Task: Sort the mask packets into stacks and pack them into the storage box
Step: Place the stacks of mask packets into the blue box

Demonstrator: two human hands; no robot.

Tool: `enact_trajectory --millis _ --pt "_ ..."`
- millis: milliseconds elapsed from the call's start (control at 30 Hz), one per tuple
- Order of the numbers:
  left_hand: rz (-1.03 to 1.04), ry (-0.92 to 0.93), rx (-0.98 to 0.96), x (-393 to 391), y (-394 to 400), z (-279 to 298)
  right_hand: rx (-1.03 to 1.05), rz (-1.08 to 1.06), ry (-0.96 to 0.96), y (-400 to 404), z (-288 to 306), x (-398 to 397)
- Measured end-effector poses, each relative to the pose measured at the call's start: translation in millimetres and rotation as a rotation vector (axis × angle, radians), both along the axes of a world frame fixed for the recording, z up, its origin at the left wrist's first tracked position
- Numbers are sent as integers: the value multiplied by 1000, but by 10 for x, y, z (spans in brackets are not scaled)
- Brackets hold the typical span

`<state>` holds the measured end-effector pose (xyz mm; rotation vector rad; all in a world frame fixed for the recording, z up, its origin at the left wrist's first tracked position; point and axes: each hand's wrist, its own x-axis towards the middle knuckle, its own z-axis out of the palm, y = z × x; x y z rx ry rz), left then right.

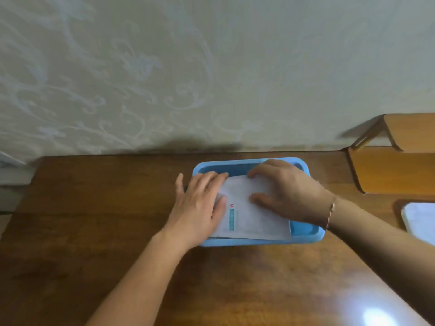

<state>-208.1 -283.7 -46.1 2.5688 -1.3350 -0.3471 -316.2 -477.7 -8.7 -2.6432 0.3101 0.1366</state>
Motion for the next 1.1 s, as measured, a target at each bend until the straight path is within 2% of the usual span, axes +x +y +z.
enact_trajectory --millis 100,233,433,567,700,767,900,1100 --pt "9 -56 -11 -16 -21 -24 -50 -14 -122 114 -339 -255" --pt "18 -97 74 -63 -91 4 3 8 -75 95 -522 -198" --pt "-18 -126 133 -79 -125 7 -89 68 -65 72 -598 -132" --pt "12 -87 19 -83 -96 2 44 45 -64 51 -540 -157" --pt "65 -45 -35 -68 -112 -10 309 -189 -206 91 -503 -214" --pt "63 -46 -43 -58 -130 -16 316 -233 -198 96 -497 -204" --pt "43 -73 -56 -52 -128 -41 260 -186 -116 119 -506 -175" --pt "34 -75 -84 -30 -105 -62 251 -191 -104 158 -467 -199"
